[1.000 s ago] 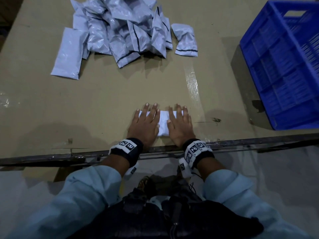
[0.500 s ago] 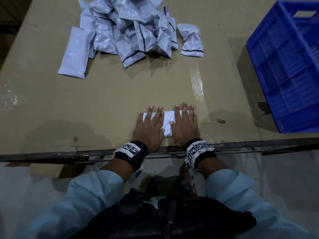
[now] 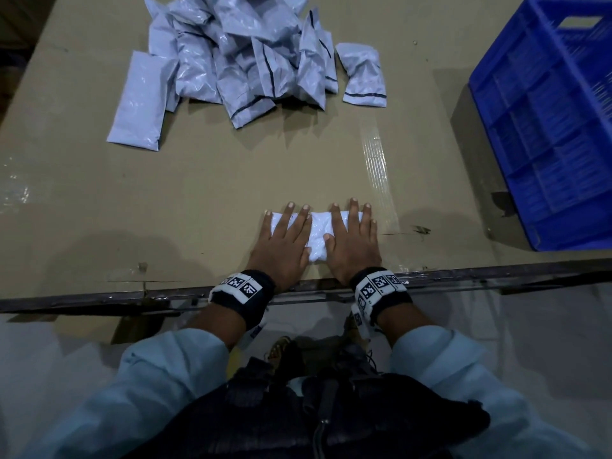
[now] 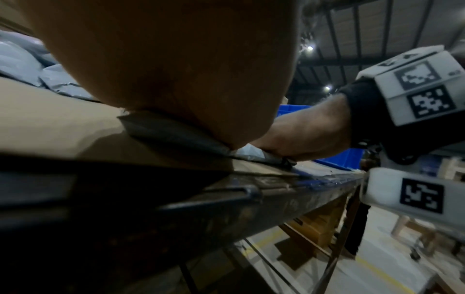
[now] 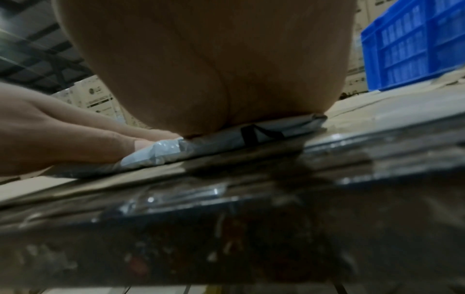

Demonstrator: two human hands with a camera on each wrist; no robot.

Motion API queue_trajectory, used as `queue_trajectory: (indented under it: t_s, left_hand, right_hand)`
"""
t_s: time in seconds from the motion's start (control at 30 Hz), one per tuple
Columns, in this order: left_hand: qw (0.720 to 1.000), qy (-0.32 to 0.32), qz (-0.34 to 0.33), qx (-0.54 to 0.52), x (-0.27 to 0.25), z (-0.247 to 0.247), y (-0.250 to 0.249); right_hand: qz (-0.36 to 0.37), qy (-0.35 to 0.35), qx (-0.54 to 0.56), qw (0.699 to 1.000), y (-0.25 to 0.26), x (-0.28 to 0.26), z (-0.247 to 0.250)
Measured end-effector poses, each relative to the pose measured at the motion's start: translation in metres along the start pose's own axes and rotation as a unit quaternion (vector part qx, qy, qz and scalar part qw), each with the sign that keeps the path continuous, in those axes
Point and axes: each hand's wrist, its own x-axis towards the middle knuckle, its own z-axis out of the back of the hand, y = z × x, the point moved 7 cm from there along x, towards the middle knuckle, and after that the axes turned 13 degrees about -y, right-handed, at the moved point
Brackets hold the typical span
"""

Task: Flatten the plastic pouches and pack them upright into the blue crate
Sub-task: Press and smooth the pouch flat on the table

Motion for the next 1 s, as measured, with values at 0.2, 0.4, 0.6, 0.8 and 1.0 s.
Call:
queue_trajectory:
  t_s: [0.2, 0.4, 0.6, 0.8, 1.0]
  left_hand:
    - [0.999, -0.005, 0.038, -0.037, 0.004, 0.001, 0.003]
    - [0.999, 0.005, 0.016, -0.032, 0.006, 0.002, 0.003]
    - [0.997, 0.002, 0.022, -0.073, 0.0, -0.002, 0.012]
    - [0.991, -0.032, 0.062, -0.111, -0.004, 0.003, 0.012]
    - [0.991, -0.067, -0.006, -0.113, -0.004, 0.011, 0.009]
  right_hand:
    - [0.007, -0.03, -0.007, 0.999, 0.003, -0.008, 0.002]
    - [0.023, -0.023, 0.011, 0.999, 0.001, -0.008, 0.004]
    - [0.013, -0.014, 0.03, 0.999, -0.002, -0.005, 0.004]
    - [0.02, 0.017, 0.042, 0.999, -0.008, -0.009, 0.008]
    - [0.038, -0.054, 0.014, 0.998, 0.002, -0.028, 0.016]
